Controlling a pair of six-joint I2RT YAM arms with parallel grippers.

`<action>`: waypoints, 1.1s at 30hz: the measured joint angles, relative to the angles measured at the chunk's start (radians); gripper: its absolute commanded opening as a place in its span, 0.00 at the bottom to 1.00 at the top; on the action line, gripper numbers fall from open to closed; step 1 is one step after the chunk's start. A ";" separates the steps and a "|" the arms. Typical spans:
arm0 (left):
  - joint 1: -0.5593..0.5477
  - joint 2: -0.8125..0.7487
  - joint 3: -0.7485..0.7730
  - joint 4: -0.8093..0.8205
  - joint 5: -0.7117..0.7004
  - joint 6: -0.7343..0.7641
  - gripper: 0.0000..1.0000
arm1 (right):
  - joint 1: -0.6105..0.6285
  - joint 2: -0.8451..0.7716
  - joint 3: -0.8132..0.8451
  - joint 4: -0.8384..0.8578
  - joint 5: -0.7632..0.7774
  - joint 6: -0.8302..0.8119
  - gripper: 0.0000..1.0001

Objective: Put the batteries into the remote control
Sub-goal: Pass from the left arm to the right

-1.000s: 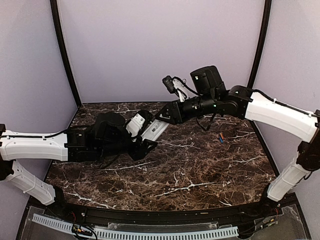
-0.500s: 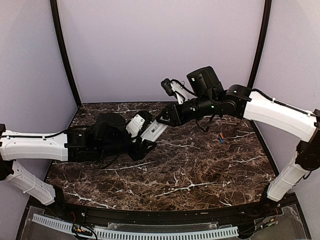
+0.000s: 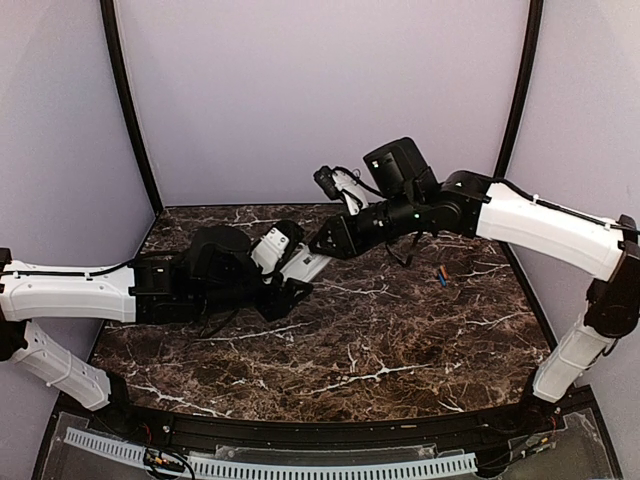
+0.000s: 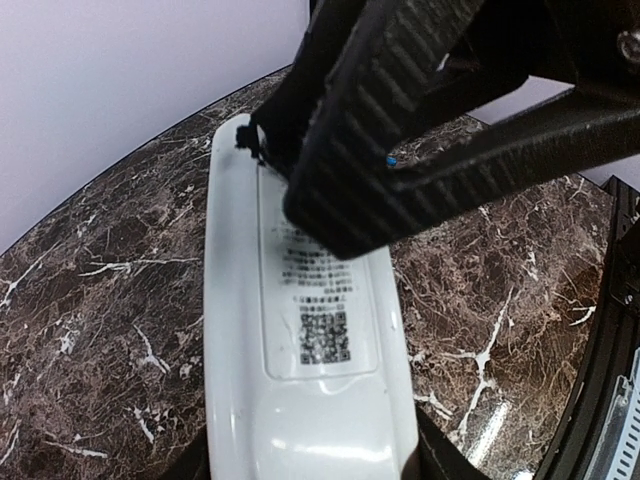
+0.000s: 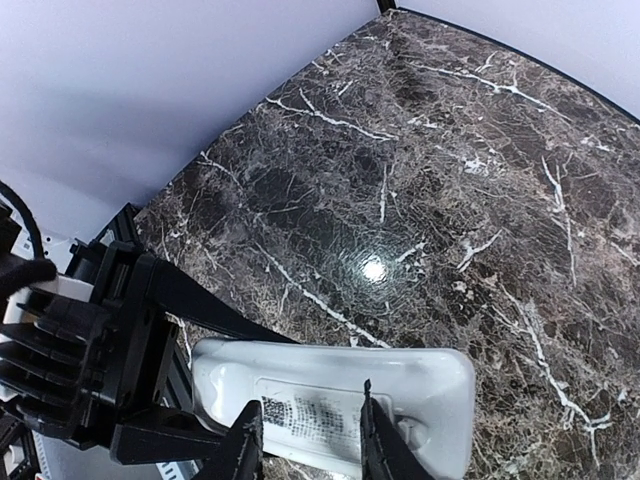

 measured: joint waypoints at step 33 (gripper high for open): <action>0.000 -0.135 -0.068 0.124 -0.002 0.174 0.00 | -0.144 -0.063 0.031 -0.018 -0.336 0.003 0.76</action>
